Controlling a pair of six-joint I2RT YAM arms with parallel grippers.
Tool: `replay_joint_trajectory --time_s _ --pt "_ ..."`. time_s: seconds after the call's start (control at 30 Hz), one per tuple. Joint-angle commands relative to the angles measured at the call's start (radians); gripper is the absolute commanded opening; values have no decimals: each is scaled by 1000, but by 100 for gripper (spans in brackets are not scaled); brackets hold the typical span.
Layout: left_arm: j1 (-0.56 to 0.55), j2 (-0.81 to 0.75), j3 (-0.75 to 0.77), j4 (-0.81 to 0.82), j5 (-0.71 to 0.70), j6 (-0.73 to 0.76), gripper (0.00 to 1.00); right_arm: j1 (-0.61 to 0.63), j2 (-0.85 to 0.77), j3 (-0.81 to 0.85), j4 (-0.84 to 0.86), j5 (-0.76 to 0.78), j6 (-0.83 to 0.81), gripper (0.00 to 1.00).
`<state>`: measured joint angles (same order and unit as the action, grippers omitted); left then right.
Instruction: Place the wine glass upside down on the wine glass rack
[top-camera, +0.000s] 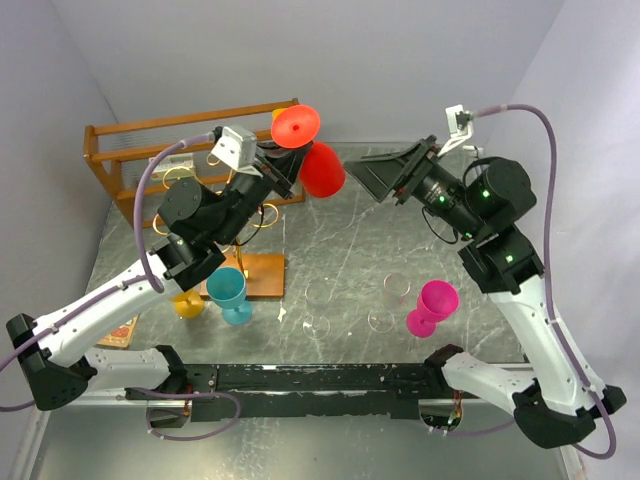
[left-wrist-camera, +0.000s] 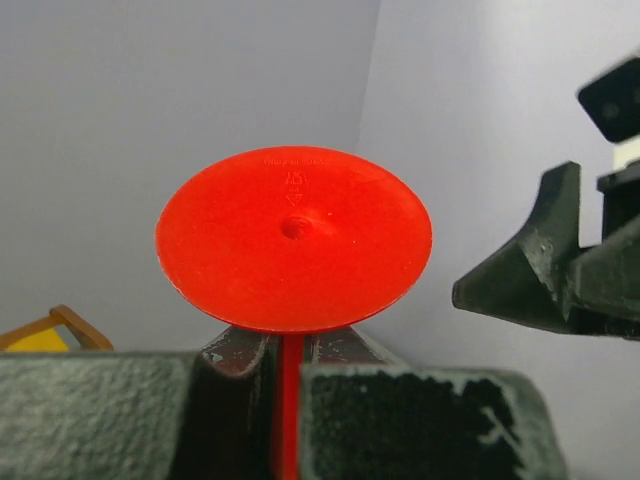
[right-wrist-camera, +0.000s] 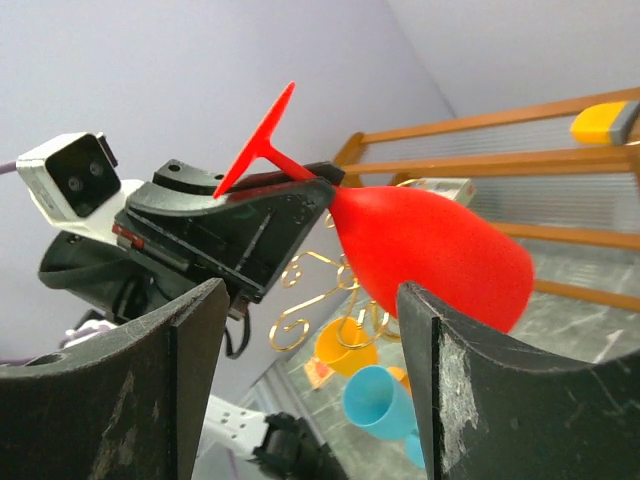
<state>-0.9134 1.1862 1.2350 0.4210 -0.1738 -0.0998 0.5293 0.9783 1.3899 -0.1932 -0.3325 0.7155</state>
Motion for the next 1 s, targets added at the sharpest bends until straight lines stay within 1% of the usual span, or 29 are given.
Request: replay_joint_trajectory --time_s 0.0,0.17,0.3,0.4,0.53,0.67,0.8,0.9,0.97 --pt "1 8 10 5 70 142 7 5 52 63 7 -119 119 68" --pt "2 20 14 8 142 215 7 5 97 83 81 -183 219 65" --pt "2 27 16 -8 140 250 7 5 131 84 121 -209 285 62" --pt "2 18 -4 0 140 268 7 5 149 83 139 -207 333 56" --pt "1 4 -23 -3 169 291 7 5 162 74 158 -179 390 45" --pt "1 -22 -64 22 224 309 7 6 167 85 155 -163 439 41" --pt "2 -20 -69 16 242 318 7 6 170 105 69 -128 440 37" --pt "1 -14 -58 8 260 324 7 6 196 150 -47 -114 411 29" --pt "2 -11 -54 2 272 329 7 6 199 148 -61 -114 412 24"
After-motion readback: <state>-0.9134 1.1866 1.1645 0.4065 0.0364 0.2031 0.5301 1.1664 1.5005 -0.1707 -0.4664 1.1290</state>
